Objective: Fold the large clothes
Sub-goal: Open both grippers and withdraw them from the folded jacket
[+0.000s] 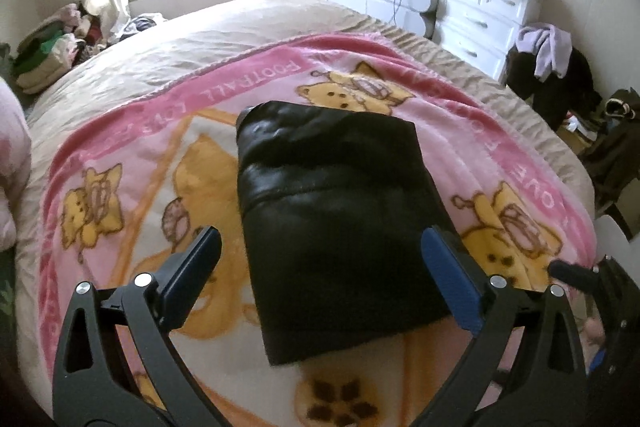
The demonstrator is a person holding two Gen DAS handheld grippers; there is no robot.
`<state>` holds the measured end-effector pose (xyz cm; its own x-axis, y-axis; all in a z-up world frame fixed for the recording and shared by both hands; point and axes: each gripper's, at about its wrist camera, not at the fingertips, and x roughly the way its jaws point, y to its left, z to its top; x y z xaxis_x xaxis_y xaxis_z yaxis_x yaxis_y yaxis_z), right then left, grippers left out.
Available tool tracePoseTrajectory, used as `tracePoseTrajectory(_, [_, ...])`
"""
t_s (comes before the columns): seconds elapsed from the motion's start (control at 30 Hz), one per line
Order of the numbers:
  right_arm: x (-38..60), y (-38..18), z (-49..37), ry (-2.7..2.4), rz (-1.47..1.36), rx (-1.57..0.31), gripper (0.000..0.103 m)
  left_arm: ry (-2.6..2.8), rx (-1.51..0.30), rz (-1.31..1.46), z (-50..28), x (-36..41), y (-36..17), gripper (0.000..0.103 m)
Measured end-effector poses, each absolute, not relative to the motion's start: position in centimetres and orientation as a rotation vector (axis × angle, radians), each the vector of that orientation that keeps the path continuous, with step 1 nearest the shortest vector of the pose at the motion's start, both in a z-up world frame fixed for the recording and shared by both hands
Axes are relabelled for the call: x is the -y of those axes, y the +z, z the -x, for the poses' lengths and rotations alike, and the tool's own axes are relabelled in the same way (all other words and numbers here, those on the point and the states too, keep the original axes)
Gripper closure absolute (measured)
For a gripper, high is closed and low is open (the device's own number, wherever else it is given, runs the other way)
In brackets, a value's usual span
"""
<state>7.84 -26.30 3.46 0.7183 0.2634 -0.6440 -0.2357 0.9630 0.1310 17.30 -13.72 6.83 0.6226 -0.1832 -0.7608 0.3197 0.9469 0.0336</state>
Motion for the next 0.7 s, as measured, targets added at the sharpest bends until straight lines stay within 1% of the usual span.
tracePoseTrajectory(0.23, [26.8,4.0,-5.2,0.244,-0.046,-0.645,0.004,-0.269,-0.79,-0.077,-12.2,10.7,6.6,0.009])
tracePoseTrajectory(0.47, [26.8,4.2,-2.9,0.235,-0.062,-0.573,0.004,-0.216,-0.729,-0.051,-8.3,8.0,5.7,0.009])
tracePoseTrajectory(0.7, [26.8,3.6,-1.7,0.187,-0.079,-0.555,0.004,-0.196,-0.707,-0.001,-5.5,6.1,4.5,0.009])
